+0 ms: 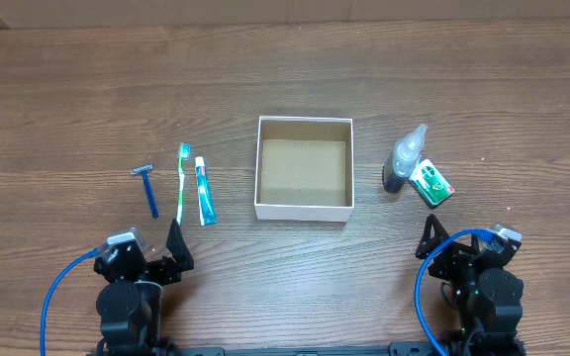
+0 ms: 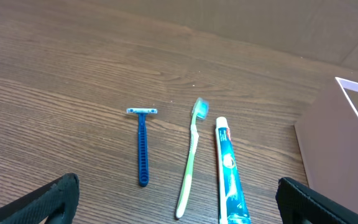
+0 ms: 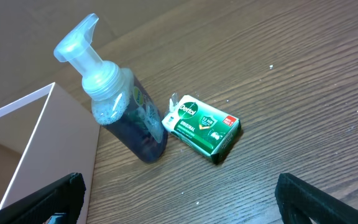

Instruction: Pack container

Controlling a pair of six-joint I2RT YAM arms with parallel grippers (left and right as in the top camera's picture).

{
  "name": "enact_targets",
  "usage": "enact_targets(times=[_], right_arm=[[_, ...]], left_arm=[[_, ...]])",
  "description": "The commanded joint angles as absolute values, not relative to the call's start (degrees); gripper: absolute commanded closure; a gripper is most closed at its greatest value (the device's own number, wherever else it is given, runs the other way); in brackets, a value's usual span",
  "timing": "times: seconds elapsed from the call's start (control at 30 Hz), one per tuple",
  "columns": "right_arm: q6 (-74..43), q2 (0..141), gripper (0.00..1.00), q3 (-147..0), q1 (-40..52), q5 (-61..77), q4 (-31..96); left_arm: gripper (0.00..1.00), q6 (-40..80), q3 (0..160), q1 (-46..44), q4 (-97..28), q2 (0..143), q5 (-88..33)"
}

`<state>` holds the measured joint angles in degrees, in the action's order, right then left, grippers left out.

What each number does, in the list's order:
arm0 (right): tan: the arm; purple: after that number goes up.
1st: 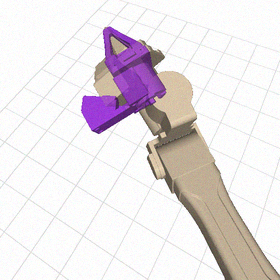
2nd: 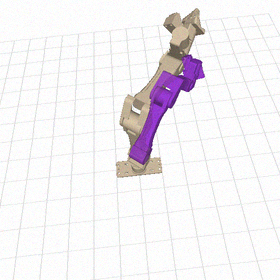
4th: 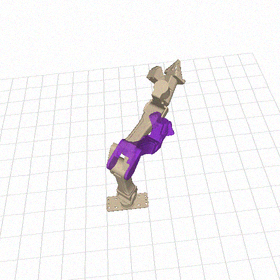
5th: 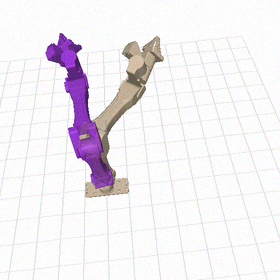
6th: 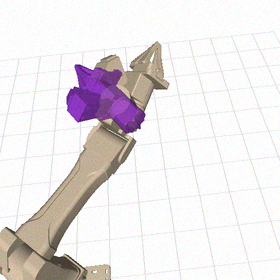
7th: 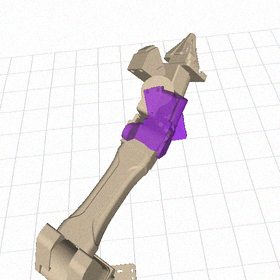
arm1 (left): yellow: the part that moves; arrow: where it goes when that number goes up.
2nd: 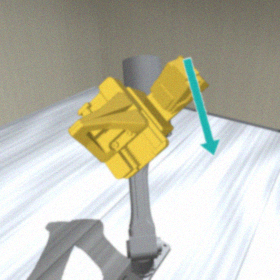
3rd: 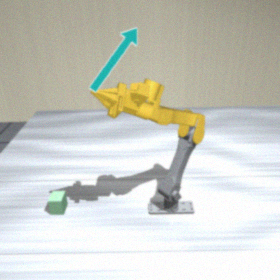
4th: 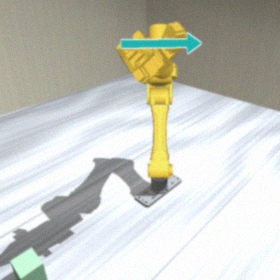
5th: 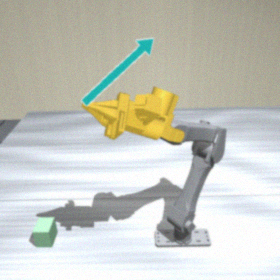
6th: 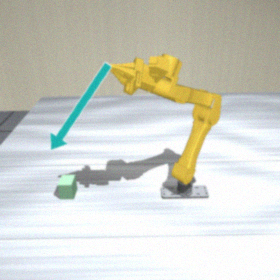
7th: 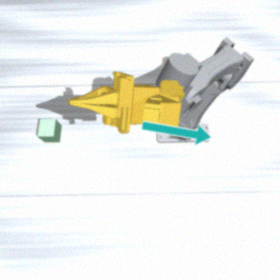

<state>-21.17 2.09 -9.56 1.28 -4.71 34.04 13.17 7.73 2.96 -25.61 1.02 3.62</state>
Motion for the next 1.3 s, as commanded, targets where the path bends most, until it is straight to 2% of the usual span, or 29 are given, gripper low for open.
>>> enact_targets(times=[0.0,0.27,0.33,0.43,0.53,0.67,0.9,0.97,1.13,1.27], right_arm=[[-21.02,1.56,0.00,-8.84,1.65,-4.84,33.95],[-21.04,1.56,0.00,-8.84,1.65,-4.84,33.85],[-21.06,1.56,0.00,-8.82,1.65,-4.67,30.09],[-21.30,1.56,0.00,-8.82,1.65,1.76,25.10],[-21.26,1.67,0.00,-9.69,1.65,14.39,19.97],[-21.23,5.45,0.00,-16.29,1.65,14.94,21.32],[-15.62,38.37,0.00,-57.45,1.67,12.86,47.70],[-15.64,49.80,0.00,-69.78,1.67,20.25,55.27],[-15.64,65.76,0.00,-80.27,1.98,21.28,58.00],[-16.82,77.12,0.00,-81.12,5.65,10.26,58.04]], left_arm=[[0.00,12.45,7.27,2.55,-25.28,0.23,2.96],[0.00,12.43,7.27,2.55,-25.28,0.23,2.96],[0.00,12.45,7.27,2.55,-25.28,0.23,2.96],[0.00,12.43,7.27,2.55,-25.28,0.23,2.96],[0.00,12.43,7.27,2.55,-25.26,0.23,2.96],[0.00,12.43,7.27,2.55,-25.28,0.23,2.96],[0.00,12.45,7.27,2.55,-25.28,0.23,2.96],[0.00,12.45,7.27,2.55,-25.26,0.23,2.96],[0.00,12.45,7.27,2.55,-25.28,0.23,2.96],[0.00,12.43,7.27,2.55,-25.26,0.23,2.96]])
